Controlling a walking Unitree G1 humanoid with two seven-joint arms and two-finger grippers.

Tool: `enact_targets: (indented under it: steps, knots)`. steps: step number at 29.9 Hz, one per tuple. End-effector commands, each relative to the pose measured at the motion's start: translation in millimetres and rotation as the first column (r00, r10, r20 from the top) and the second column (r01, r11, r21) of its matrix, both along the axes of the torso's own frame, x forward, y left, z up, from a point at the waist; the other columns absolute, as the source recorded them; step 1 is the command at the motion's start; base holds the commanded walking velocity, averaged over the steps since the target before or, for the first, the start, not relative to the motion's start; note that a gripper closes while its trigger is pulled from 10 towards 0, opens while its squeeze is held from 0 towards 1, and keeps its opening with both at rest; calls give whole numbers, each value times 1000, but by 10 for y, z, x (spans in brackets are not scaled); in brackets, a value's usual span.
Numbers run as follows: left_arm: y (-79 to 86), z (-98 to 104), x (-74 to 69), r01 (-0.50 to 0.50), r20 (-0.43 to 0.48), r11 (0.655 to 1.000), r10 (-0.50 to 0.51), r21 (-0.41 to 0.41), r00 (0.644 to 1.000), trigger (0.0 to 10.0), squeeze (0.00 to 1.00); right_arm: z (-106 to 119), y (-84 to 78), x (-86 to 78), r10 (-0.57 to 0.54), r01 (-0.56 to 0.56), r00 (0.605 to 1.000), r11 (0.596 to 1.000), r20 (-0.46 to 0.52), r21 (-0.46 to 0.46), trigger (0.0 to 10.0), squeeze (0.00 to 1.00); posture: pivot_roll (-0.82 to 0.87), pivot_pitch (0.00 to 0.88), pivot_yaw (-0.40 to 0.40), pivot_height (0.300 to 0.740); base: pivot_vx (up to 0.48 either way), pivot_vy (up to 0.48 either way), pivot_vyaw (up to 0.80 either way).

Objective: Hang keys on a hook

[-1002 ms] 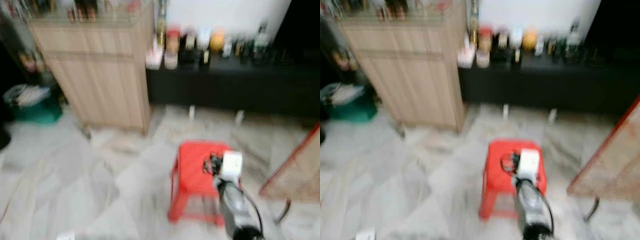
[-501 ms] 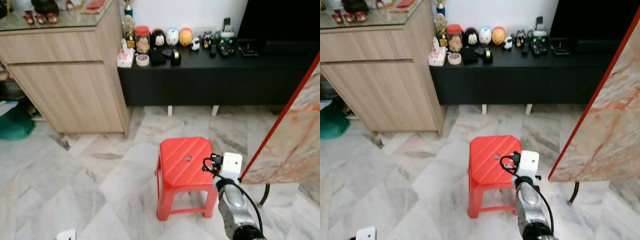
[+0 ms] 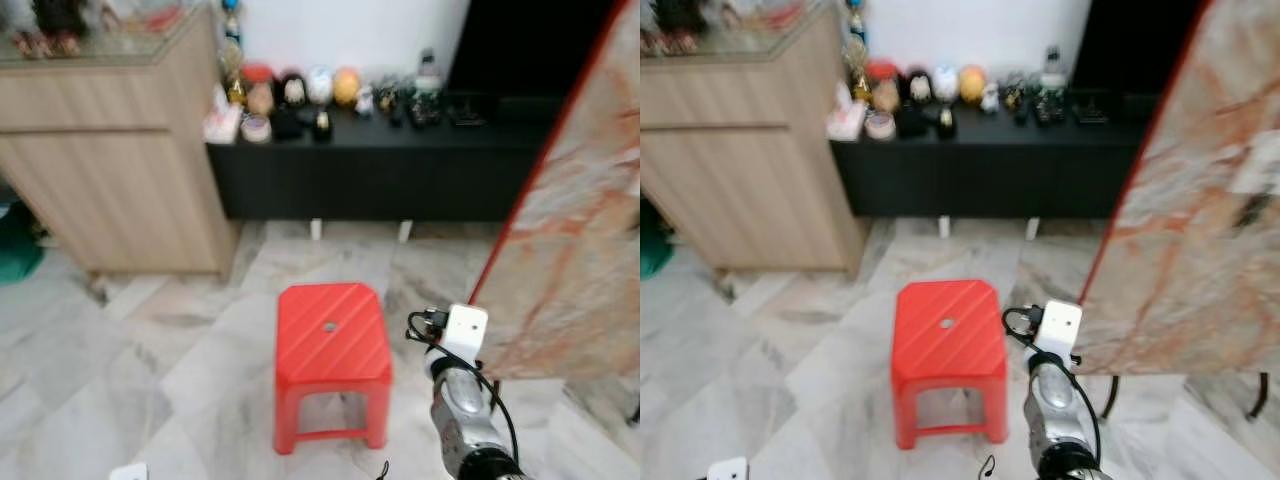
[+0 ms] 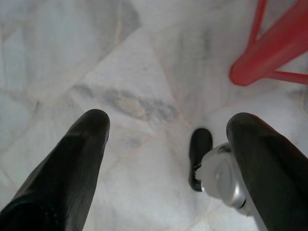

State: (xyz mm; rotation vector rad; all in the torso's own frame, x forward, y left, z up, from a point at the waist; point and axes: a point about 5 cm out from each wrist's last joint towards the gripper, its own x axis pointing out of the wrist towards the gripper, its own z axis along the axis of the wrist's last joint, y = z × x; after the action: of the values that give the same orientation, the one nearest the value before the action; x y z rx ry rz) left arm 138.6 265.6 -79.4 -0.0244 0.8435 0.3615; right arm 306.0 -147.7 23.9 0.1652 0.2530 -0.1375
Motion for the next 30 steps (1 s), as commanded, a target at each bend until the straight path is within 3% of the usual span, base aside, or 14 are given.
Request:
enact_targets:
  steps: [1,4,13,19,27,30]
  knots:
    - [-87,-26,13,17,-4,1000,-17,-21,1000,10000,0,-73,-136,-66,-42,42,999,999,-32,-7,10000,0,55,43,6,740,0,-379,-800]
    - [-88,-22,22,20,0,1000,-20,-21,1000,10000,0,-67,-129,-66,-47,46,999,999,-24,-13,10000,0,55,36,8,740,0,-377,-669]
    - [-94,-18,33,22,6,1000,-22,-23,1000,10000,0,-9,-170,-51,-77,78,997,996,17,-50,10000,0,56,45,8,740,0,-376,0]
    - [-102,-21,28,23,7,999,-23,-24,1000,10000,0,83,-318,-50,-190,199,978,974,87,-104,10000,0,56,48,10,740,0,-374,0]
    - [-98,-15,37,26,11,999,-26,-23,1000,10000,0,337,-563,-30,-302,376,919,863,254,-336,10000,0,55,51,17,740,0,-367,0]
    - [-101,-12,46,29,14,999,-29,-23,999,10000,0,448,-676,-41,-370,485,871,752,325,-447,10000,0,55,51,17,740,0,-355,0]
